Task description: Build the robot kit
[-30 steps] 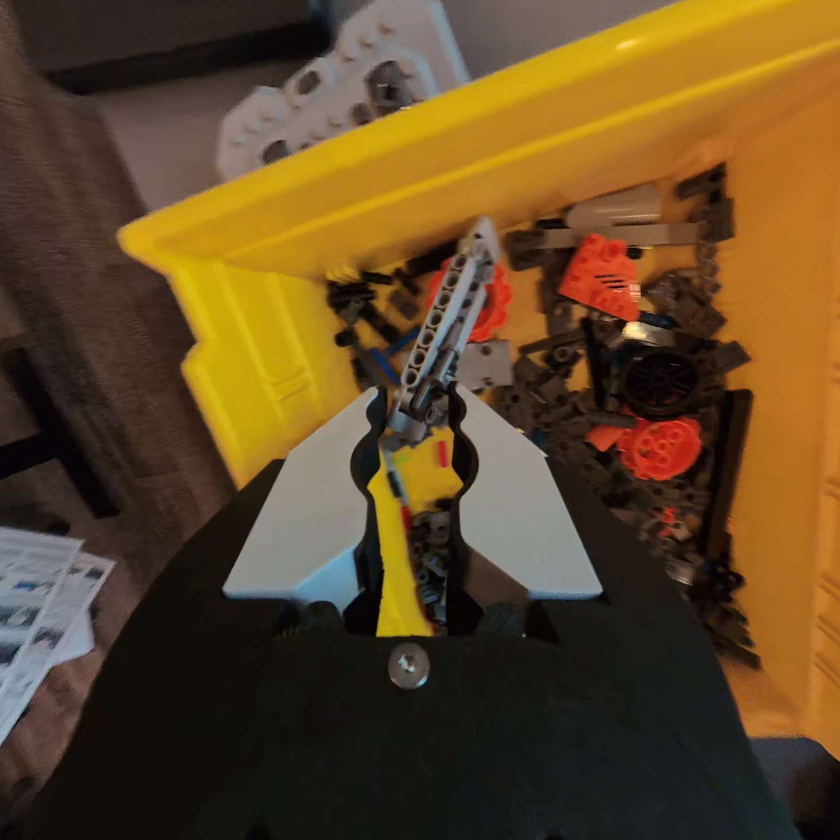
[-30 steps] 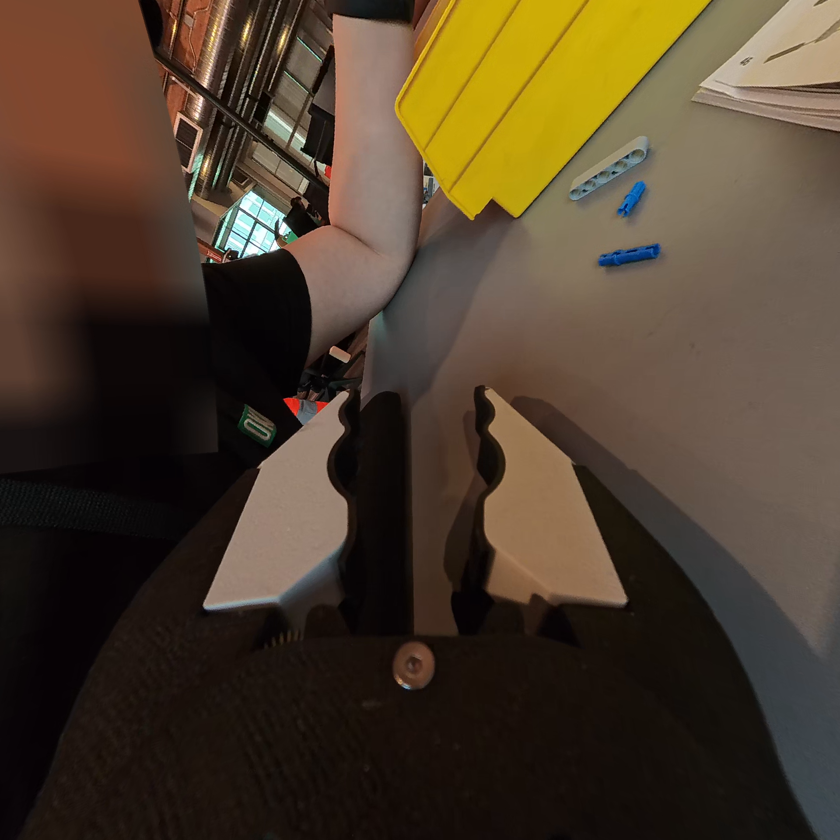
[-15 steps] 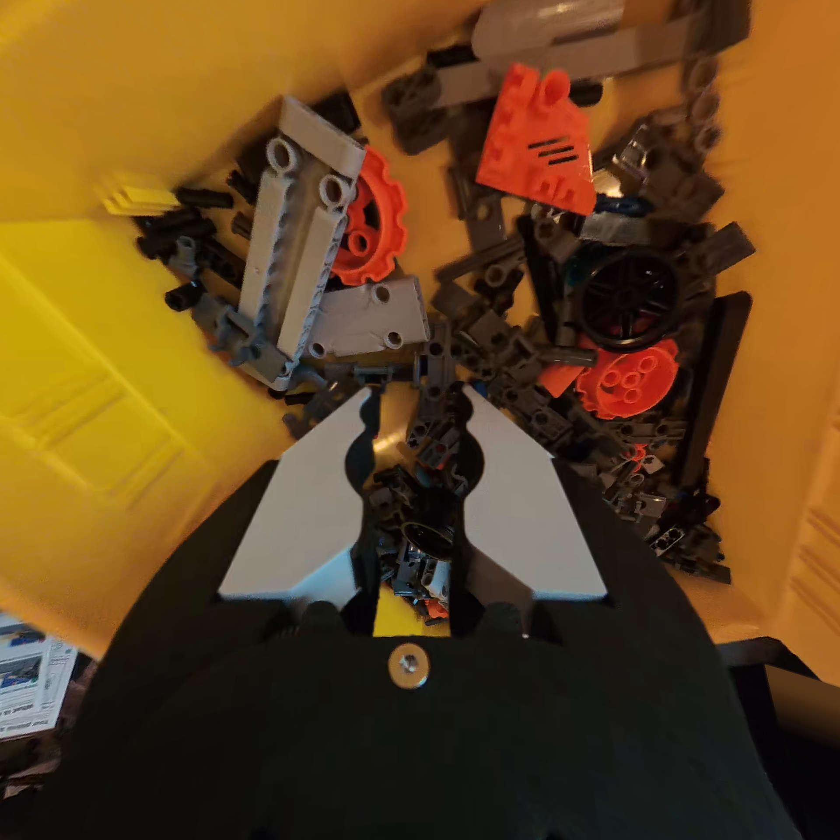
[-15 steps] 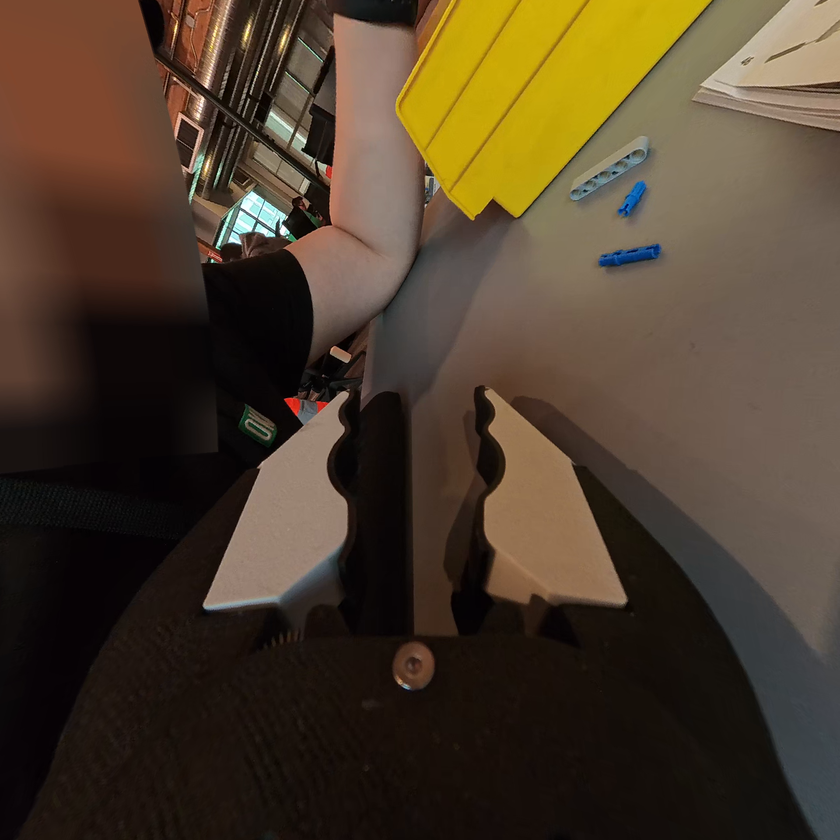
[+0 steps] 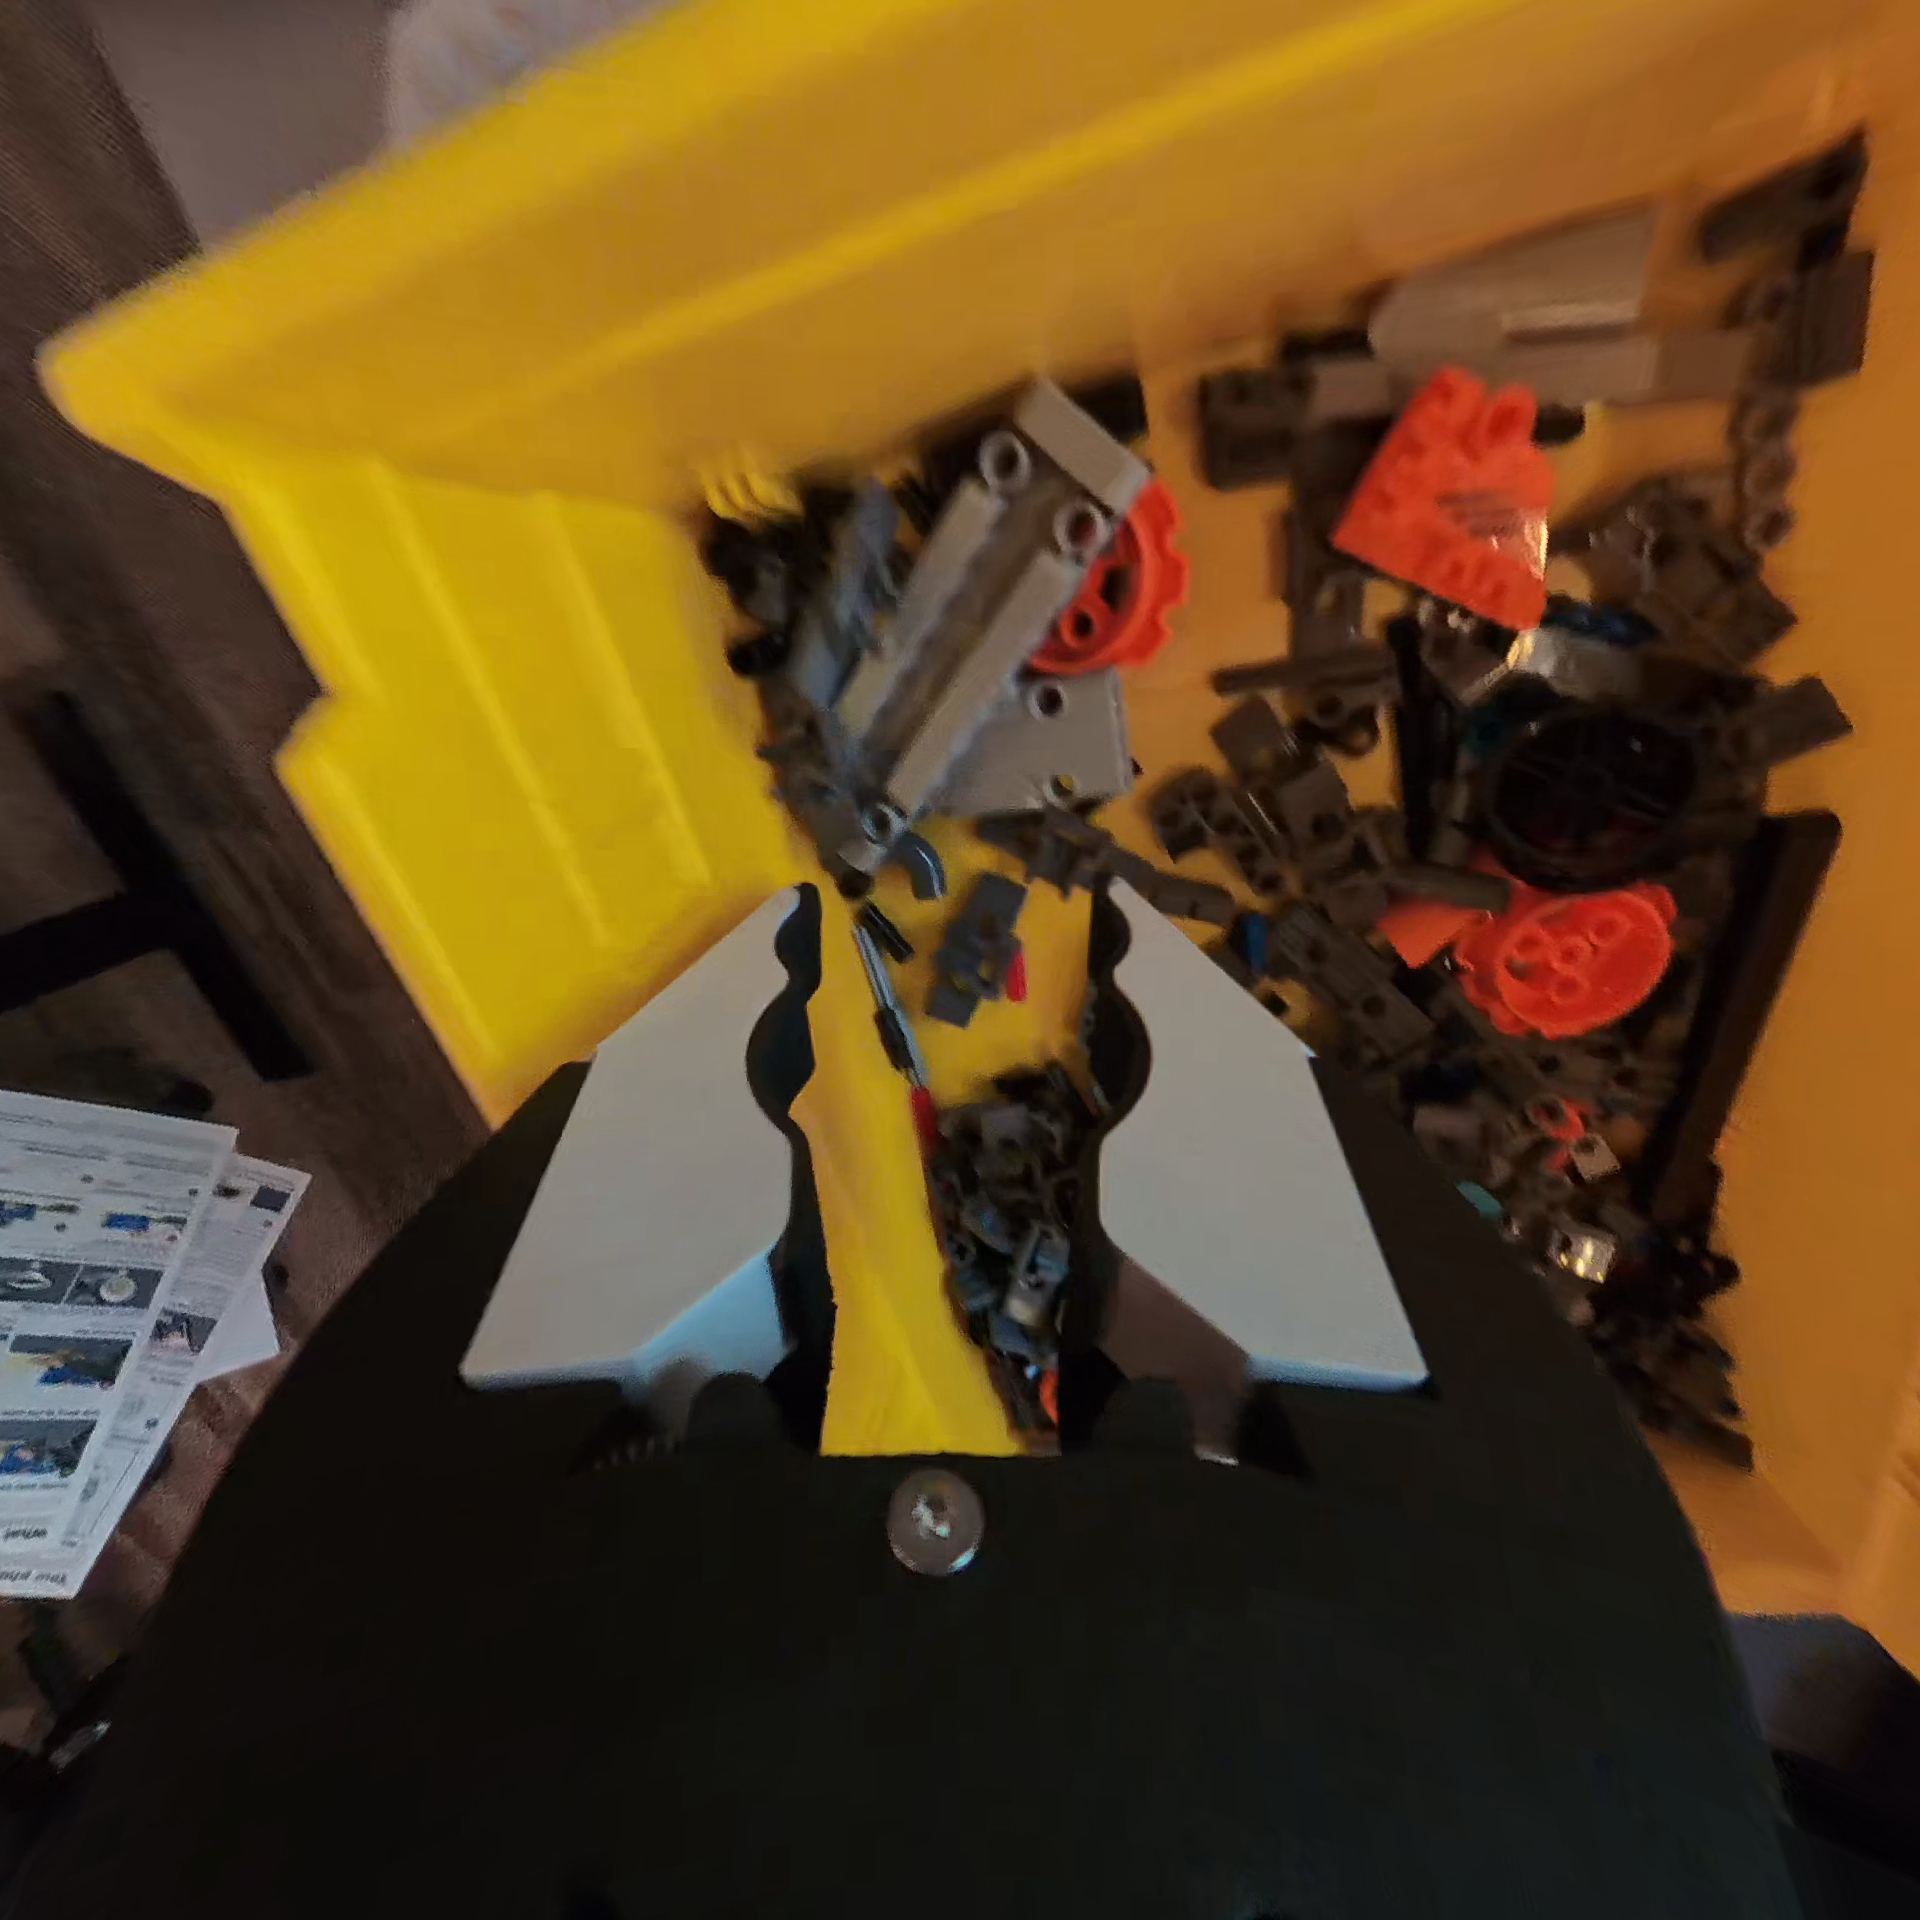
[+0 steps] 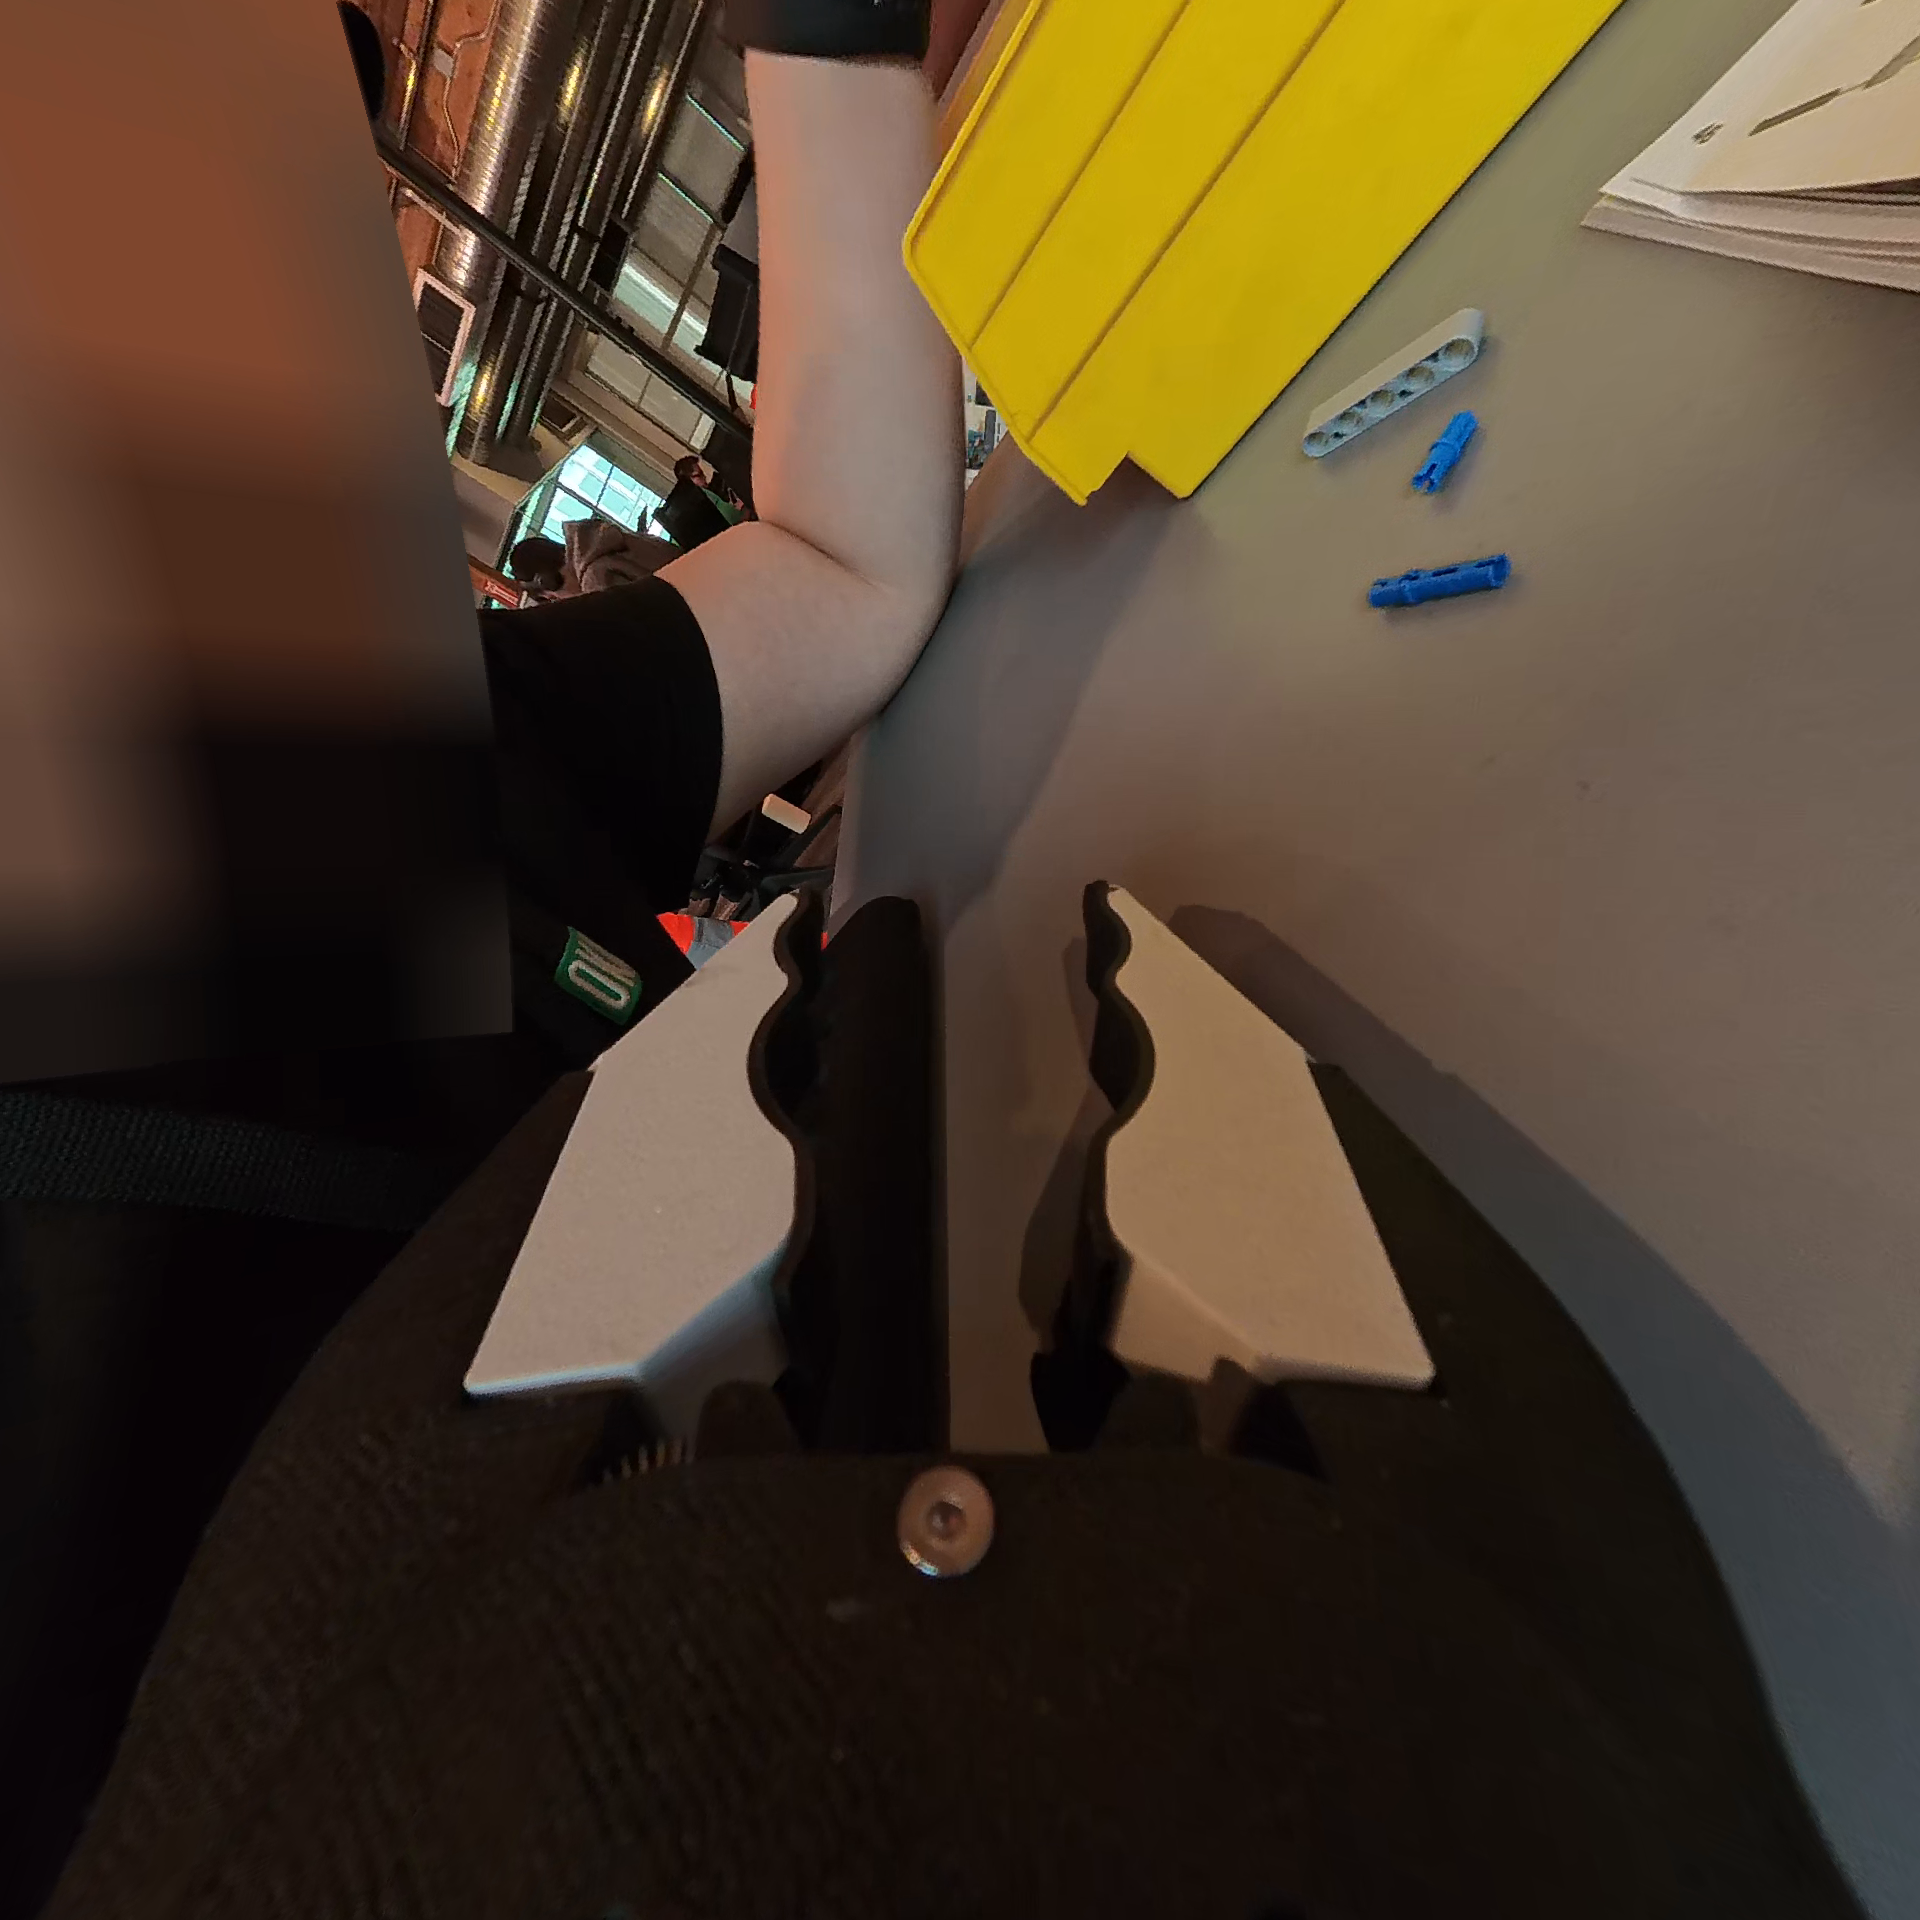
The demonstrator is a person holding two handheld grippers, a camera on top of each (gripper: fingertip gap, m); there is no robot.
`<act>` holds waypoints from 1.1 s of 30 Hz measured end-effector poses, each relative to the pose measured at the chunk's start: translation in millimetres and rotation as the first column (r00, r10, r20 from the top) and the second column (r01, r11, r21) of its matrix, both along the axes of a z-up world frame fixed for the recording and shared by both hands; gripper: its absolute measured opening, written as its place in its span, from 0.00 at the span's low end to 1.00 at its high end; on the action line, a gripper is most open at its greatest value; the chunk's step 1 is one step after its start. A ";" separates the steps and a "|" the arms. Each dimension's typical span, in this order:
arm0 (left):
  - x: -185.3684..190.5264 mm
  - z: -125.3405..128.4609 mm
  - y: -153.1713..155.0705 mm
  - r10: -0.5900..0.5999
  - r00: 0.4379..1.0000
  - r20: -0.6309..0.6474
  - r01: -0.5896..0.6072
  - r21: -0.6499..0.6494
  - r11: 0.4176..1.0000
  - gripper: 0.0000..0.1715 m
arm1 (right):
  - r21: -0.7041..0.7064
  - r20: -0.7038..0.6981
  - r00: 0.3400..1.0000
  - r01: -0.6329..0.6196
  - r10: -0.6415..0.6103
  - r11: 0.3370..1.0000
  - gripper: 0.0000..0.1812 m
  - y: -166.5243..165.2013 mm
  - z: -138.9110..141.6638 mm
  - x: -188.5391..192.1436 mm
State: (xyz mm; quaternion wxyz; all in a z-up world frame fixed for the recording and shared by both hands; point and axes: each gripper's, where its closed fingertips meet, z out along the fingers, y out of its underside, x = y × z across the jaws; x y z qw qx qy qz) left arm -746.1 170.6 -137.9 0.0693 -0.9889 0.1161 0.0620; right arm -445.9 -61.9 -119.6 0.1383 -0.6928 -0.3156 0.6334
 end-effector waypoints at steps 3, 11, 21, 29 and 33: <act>14.9 1.3 -9.0 -0.031 0.999 0.034 0.032 -0.021 0.999 0.25 | 0.001 -0.001 1.000 0.000 0.000 1.000 0.28 -0.1 0.1 0.1; 55.6 -16.2 -16.8 -0.120 0.972 0.203 0.143 -0.098 0.985 0.07 | 0.002 0.000 1.000 -0.001 0.001 1.000 0.28 -0.2 -0.1 0.0; 49.3 -20.8 -16.3 -0.061 0.979 0.192 0.085 -0.120 0.989 0.04 | 0.000 -0.001 1.000 -0.004 0.004 1.000 0.28 -1.2 0.1 -0.2; 52.6 -19.0 -10.8 -0.034 0.971 0.235 0.058 -0.095 0.994 0.09 | 0.001 -0.002 1.000 -0.004 0.004 1.000 0.28 -1.2 0.2 -0.1; 51.5 -21.0 -6.1 -0.025 0.973 0.230 0.044 -0.081 0.996 0.08 | -0.001 -0.003 1.000 -0.005 0.005 1.000 0.28 -1.5 0.3 0.0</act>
